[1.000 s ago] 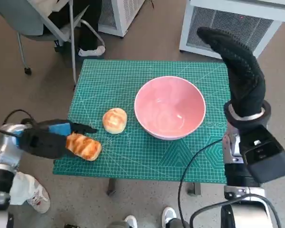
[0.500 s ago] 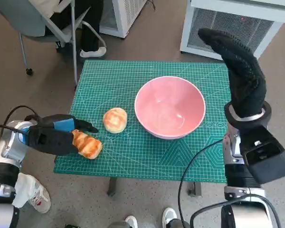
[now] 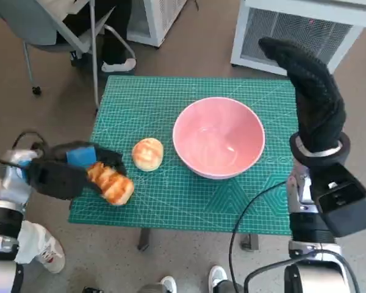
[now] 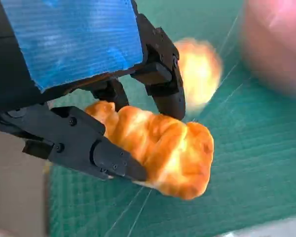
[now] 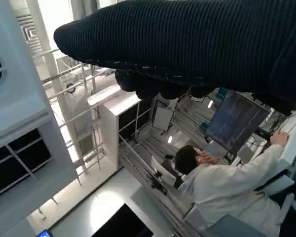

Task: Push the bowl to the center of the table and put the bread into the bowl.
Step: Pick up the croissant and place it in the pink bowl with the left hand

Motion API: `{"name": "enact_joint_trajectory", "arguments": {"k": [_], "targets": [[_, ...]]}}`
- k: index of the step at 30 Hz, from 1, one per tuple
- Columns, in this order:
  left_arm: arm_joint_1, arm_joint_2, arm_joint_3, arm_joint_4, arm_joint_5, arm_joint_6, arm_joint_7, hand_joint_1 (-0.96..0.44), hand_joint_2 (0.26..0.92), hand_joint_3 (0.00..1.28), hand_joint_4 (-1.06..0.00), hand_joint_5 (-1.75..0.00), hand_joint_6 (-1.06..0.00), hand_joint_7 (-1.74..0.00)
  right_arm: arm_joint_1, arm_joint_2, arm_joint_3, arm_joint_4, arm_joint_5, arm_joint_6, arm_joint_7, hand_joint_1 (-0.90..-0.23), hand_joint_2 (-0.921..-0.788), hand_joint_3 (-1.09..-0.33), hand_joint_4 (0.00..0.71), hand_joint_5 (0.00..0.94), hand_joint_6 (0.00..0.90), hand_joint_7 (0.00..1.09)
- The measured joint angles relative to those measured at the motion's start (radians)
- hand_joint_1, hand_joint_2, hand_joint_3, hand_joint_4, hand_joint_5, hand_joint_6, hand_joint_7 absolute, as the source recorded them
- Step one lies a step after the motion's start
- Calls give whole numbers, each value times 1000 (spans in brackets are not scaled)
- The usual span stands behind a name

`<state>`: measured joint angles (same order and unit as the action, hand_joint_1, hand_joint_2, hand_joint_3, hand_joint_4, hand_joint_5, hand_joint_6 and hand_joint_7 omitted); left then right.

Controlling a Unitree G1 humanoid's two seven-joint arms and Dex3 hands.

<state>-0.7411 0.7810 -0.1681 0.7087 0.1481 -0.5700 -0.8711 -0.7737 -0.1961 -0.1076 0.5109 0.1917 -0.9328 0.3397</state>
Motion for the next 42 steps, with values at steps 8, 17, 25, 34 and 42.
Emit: {"name": "enact_joint_trajectory", "arguments": {"k": [8,17,25,34,42], "targets": [[-175,-71,112,-145,-96,43,123,1,920,60,-668,-1199,-664,-1120,-1,0,-1,12,3,0,7,-566,-921,-745,262,2,42,531],[-340,-226,60,-117,-66,45,187,0,920,55,-678,-1185,-664,-1124,0,-2,-4,11,7,4,13,-556,-921,-747,264,3,43,536],[-457,-353,-11,21,-9,28,194,0,920,53,-679,-1161,-665,-1145,3,-3,-6,-12,8,25,15,-550,-921,-749,266,3,48,544],[-542,-479,-100,281,122,-66,303,0,920,53,-712,-1107,-635,-1194,20,-7,-11,-53,1,48,9,-549,-921,-749,266,3,44,549],[-546,-541,-195,405,269,-64,396,0,920,79,-653,-1139,-632,-1225,39,-22,-16,-82,-14,61,-9,-553,-921,-752,267,3,38,552]]}}
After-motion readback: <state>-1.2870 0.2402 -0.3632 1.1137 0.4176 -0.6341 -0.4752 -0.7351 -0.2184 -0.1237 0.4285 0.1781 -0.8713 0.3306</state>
